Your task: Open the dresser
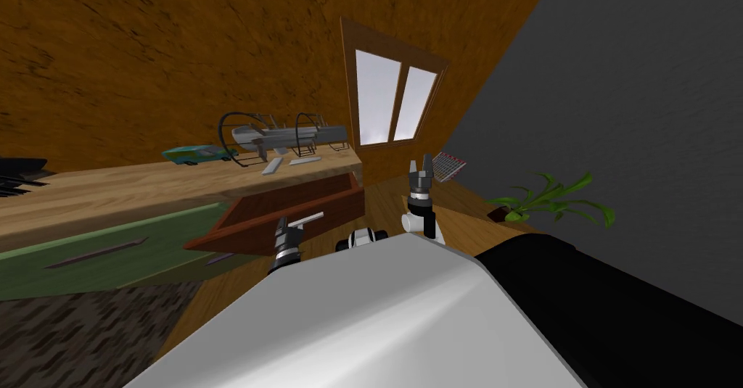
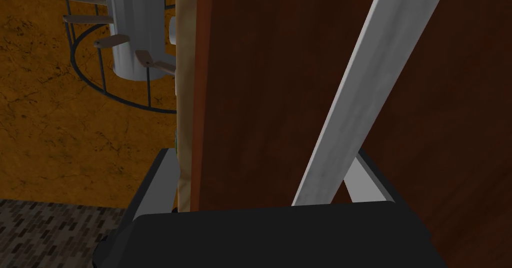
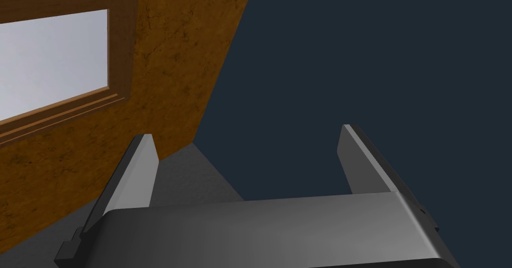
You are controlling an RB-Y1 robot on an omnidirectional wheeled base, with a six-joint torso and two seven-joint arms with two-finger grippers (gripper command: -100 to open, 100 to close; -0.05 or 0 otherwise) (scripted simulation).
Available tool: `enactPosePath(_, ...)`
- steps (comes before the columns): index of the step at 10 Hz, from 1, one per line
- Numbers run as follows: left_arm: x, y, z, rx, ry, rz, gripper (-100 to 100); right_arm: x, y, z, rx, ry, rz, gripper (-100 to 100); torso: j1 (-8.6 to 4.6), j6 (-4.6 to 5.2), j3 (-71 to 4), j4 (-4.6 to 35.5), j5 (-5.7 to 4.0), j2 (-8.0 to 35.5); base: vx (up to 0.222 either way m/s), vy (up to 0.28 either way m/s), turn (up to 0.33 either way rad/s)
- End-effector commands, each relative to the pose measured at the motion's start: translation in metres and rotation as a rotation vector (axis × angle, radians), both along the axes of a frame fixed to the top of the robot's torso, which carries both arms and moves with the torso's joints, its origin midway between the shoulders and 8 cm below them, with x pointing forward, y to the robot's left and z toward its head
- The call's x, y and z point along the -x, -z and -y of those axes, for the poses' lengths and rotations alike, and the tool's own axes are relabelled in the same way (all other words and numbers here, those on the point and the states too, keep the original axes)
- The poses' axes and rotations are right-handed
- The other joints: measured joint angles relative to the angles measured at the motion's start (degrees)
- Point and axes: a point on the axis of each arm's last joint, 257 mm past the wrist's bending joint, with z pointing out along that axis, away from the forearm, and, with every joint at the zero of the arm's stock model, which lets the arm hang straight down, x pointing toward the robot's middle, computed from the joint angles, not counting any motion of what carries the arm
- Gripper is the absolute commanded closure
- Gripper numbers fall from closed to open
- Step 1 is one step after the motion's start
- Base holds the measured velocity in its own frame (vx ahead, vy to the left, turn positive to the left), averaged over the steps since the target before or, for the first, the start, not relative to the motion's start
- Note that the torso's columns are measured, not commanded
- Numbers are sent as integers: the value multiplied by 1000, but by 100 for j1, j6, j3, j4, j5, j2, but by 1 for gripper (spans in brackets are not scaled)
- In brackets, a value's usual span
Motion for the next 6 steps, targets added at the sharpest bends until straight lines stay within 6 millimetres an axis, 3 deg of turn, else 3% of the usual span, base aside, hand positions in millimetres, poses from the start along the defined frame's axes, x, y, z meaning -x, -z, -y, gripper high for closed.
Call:
enactPosePath(1,1,2,0,2,0,-6,0,0,0,0,0,0,0,0,2,2,5,-11,12,0,5,2,0)
enactPosePath(6,3,9,-1,5,-3,-25,0,0,0,0,0,0,0,0,26,5,-11,-38,36,-35,0,0,0)
